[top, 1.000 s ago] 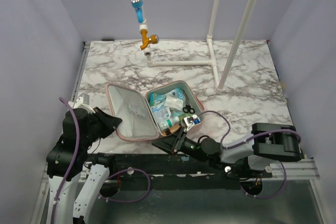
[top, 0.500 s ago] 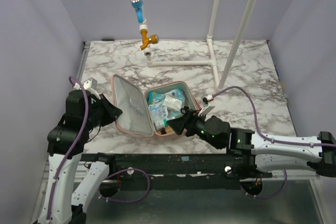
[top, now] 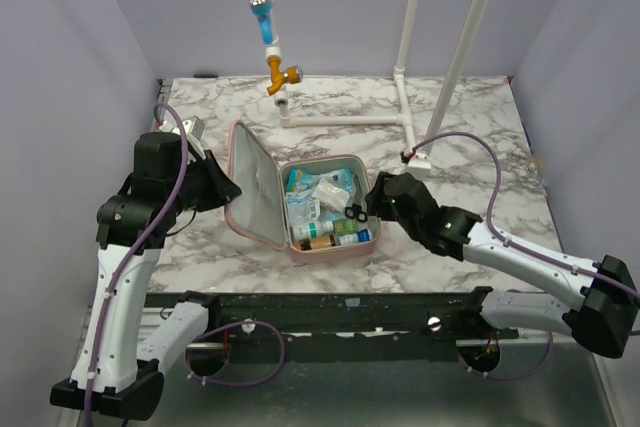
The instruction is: Organize the medicine kit
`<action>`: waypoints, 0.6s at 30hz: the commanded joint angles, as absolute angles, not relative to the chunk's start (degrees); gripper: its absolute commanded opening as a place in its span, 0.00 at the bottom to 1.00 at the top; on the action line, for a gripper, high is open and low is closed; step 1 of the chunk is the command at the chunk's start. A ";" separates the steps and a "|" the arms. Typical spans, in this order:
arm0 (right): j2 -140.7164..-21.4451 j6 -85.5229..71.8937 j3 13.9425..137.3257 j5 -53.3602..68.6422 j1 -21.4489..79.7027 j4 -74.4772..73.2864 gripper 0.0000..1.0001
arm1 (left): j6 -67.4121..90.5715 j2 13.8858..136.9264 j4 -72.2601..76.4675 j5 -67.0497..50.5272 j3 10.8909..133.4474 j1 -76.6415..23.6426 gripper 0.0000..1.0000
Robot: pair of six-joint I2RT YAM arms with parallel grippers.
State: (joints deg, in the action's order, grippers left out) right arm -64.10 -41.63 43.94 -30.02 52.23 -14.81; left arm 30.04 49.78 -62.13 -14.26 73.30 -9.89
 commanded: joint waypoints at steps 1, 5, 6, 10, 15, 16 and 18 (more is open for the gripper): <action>-64.84 -39.25 44.00 -27.80 46.78 -15.27 0.53 | 27.77 50.82 -58.13 -18.68 76.79 -10.26 0.03; -66.00 -39.60 42.19 -26.46 42.16 -13.01 0.45 | 28.02 52.00 -56.15 -20.57 76.29 -11.94 0.03; -66.70 -39.79 41.80 -25.85 41.30 -12.35 0.43 | 28.04 52.32 -56.00 -20.28 76.28 -12.81 0.03; -70.28 -40.04 40.96 -23.89 39.51 -10.20 0.33 | 27.60 54.14 -55.98 -18.26 76.72 -16.12 0.03; -75.19 -40.45 40.18 -21.75 39.37 -7.25 0.15 | 26.54 57.63 -56.65 -14.24 78.08 -21.32 0.04; -75.91 -40.61 40.19 -20.94 39.33 -6.68 0.12 | 26.54 58.34 -56.77 -13.56 78.32 -22.27 0.04; -76.99 -40.81 39.94 -19.32 39.37 -5.54 0.09 | 26.71 59.50 -56.78 -12.80 78.87 -24.35 0.04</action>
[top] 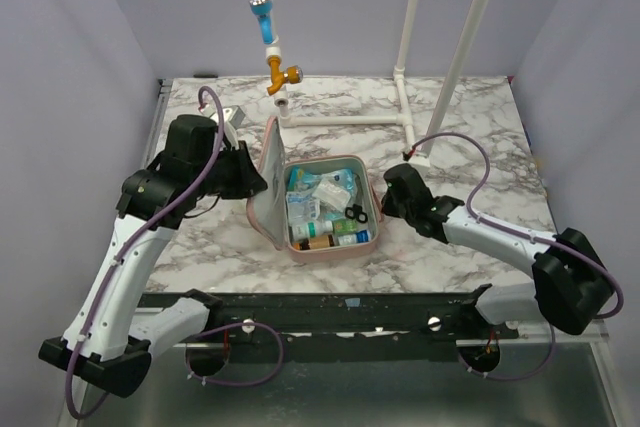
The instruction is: Organize the medicine kit
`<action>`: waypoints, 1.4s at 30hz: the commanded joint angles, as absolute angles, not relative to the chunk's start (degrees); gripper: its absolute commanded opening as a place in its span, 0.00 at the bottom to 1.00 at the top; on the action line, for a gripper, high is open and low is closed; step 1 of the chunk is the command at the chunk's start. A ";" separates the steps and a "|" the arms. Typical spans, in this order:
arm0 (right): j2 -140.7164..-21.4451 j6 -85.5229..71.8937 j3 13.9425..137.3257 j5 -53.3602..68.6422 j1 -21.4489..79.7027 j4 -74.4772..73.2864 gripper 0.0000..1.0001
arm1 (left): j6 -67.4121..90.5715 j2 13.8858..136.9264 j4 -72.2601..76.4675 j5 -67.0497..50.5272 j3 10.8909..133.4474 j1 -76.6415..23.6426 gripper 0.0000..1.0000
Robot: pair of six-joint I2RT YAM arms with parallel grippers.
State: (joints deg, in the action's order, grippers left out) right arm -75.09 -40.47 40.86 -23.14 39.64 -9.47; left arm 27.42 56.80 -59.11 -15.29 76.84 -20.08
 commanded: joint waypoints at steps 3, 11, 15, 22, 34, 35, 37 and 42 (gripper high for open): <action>-77.94 -41.17 39.83 -17.14 39.33 -4.36 0.06 | 27.35 60.95 -56.67 -11.49 79.83 -27.12 0.05; -79.12 -42.31 37.44 -8.77 39.46 1.73 0.01 | 28.78 65.24 -56.60 -9.36 81.68 -32.50 0.15; -79.27 -44.06 35.83 -7.39 40.86 4.74 0.01 | 30.15 67.13 -56.45 -8.79 81.31 -34.84 0.24; -81.24 -46.86 35.46 -7.29 44.56 7.73 0.01 | 32.02 69.22 -56.10 -8.42 80.96 -37.87 0.30; -82.38 -48.47 36.74 -7.49 46.85 8.41 0.01 | 34.00 68.83 -54.61 -8.53 77.54 -39.98 0.32; -81.39 -48.13 36.73 -9.51 46.85 7.58 0.01 | 34.08 68.66 -54.50 -8.53 77.13 -40.23 0.32; -78.90 -47.41 36.77 -11.24 46.85 6.82 0.01 | 34.19 68.26 -54.41 -8.19 76.24 -40.35 0.32; -73.86 -45.68 42.17 -11.97 46.85 0.79 0.01 | 34.32 67.39 -53.79 -8.16 74.29 -40.53 0.32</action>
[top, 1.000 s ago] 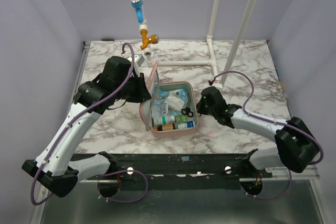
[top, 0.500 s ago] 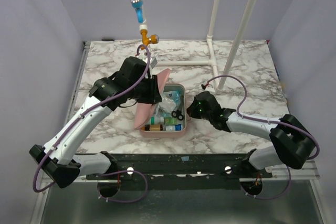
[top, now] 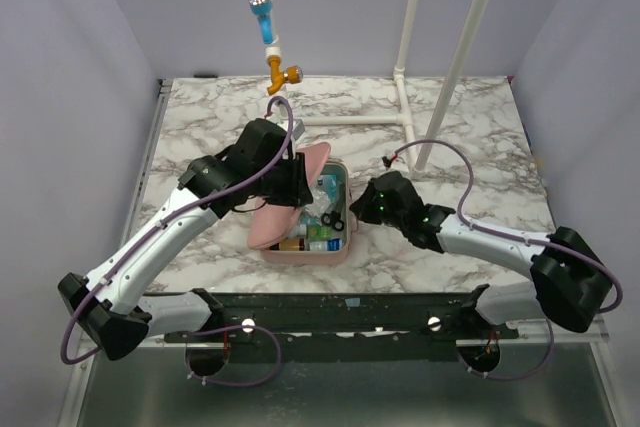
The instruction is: Organize the medicine kit
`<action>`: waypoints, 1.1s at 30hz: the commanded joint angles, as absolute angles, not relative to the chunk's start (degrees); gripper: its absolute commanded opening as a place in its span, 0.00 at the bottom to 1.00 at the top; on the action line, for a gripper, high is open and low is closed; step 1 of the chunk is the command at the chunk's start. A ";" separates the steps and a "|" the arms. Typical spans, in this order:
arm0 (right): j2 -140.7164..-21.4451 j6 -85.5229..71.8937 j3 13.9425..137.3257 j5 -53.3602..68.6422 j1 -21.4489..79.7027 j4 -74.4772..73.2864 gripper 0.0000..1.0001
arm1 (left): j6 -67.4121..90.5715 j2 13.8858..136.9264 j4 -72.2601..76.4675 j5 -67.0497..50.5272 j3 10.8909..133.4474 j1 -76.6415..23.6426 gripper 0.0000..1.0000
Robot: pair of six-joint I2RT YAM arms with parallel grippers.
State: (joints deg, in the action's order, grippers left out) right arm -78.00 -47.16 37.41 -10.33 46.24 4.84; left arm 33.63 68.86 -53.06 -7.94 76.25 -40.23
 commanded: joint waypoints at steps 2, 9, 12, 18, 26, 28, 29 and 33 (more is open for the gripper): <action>-72.75 -45.91 43.10 -11.09 46.86 0.75 0.01 | 34.29 67.24 -53.82 -8.00 73.93 -40.62 0.32; -78.81 -50.58 42.60 -0.76 48.24 11.18 0.01 | 34.50 66.89 -53.79 -8.15 73.73 -40.65 0.32; -82.05 -52.06 43.38 -0.44 50.26 15.04 0.01 | 34.55 66.81 -53.74 -8.82 73.78 -40.74 0.32; -84.72 -53.49 45.61 -0.79 52.03 17.43 0.02 | 33.93 66.80 -55.61 -10.22 75.80 -40.97 0.36; -85.16 -54.37 46.59 -0.97 52.06 18.18 0.04 | 33.71 65.41 -56.96 -14.78 78.65 -41.18 0.45; -85.06 -54.65 46.29 -1.03 52.03 18.65 0.04 | 33.99 65.01 -57.02 -16.20 79.38 -41.19 0.46; -85.08 -54.67 46.22 -1.05 52.08 18.71 0.04 | 34.22 64.75 -57.10 -16.79 79.73 -41.17 0.45; -84.70 -54.78 45.39 -1.03 52.08 18.90 0.04 | 34.45 63.25 -57.66 -17.60 80.73 -41.14 0.45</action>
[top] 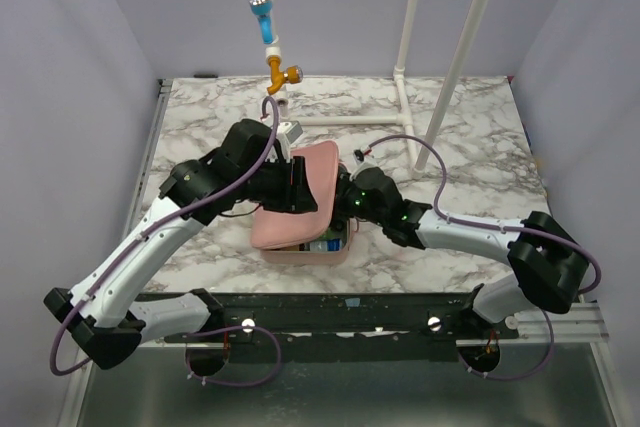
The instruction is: Organize the medicine kit
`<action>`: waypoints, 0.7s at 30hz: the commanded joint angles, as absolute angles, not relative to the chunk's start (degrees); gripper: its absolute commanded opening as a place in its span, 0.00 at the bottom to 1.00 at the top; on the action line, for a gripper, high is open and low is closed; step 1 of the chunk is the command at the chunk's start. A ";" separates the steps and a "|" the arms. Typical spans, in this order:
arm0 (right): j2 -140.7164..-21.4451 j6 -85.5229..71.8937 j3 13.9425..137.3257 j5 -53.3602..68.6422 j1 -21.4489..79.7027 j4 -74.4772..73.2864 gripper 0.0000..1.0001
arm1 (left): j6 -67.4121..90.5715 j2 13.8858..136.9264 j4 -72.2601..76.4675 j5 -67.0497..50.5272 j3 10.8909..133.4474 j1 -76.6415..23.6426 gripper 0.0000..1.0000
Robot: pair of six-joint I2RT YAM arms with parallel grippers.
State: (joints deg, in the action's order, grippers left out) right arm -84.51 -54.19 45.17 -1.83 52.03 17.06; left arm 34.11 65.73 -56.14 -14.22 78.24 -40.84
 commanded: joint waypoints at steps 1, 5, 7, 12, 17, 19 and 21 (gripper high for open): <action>-84.42 -54.76 45.09 -1.26 52.03 18.85 0.04 | 34.45 62.94 -58.02 -17.41 80.92 -41.16 0.46; -82.76 -54.27 43.53 -3.42 52.03 17.76 0.04 | 34.45 61.24 -58.62 -16.62 80.12 -41.22 0.46; -82.07 -53.72 43.00 -4.59 52.08 16.34 0.04 | 34.67 60.10 -58.18 -16.40 78.74 -41.18 0.46; -79.00 -53.19 40.06 -7.57 52.04 14.82 0.06 | 35.78 56.64 -55.94 -15.93 73.83 -41.14 0.46; -73.15 -52.64 37.21 -10.76 52.08 11.49 0.07 | 38.32 51.45 -53.97 -9.85 67.66 -41.18 0.46; -70.33 -51.76 36.58 -12.15 52.03 9.35 0.07 | 39.24 48.79 -53.14 -6.94 65.61 -40.99 0.47; -67.57 -50.66 36.61 -13.81 52.02 5.89 0.08 | 40.13 46.25 -53.17 -3.71 64.36 -40.83 0.49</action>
State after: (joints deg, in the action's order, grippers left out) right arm -72.47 -53.32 37.26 -8.62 52.03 11.94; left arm 37.34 51.51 -55.33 -11.86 66.78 -40.99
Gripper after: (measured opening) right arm 0.071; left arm 0.473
